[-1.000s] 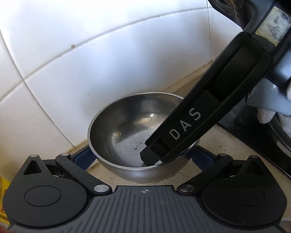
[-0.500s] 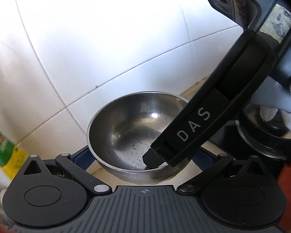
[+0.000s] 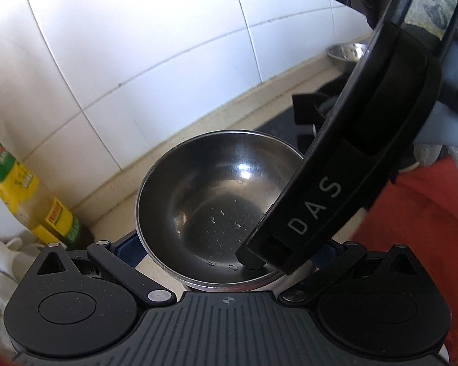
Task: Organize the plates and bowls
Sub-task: 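Lower the held steel bowl into the nested steel bowls with both grippers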
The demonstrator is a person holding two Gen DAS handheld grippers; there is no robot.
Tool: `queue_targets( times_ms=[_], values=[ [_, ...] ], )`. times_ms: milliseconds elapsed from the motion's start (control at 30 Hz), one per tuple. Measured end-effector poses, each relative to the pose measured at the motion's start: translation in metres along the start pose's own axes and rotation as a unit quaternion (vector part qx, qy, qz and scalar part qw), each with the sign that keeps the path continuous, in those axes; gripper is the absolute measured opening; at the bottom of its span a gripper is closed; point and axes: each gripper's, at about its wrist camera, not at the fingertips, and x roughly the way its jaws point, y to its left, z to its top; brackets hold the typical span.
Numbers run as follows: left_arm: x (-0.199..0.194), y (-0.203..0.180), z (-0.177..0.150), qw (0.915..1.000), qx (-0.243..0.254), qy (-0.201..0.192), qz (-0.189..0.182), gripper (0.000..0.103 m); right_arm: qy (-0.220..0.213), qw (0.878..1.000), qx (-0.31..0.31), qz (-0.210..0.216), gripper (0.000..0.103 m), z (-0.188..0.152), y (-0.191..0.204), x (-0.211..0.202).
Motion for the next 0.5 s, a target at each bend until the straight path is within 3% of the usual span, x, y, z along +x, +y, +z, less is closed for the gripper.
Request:
queue_targets(
  times_ms=[267, 500],
  values=[
    [0.004, 0.019, -0.001, 0.9999, 0.015, 0.001, 0.0, 0.103, -0.009, 1.0, -0.006, -0.02, 0.066, -0.008, 0.003, -0.012],
    [-0.003, 0.023, -0.011, 0.9993, 0.034, -0.005, -0.015, 0.103, -0.01, 0.999, 0.022, -0.023, 0.067, -0.01, -0.003, -0.012]
  ],
)
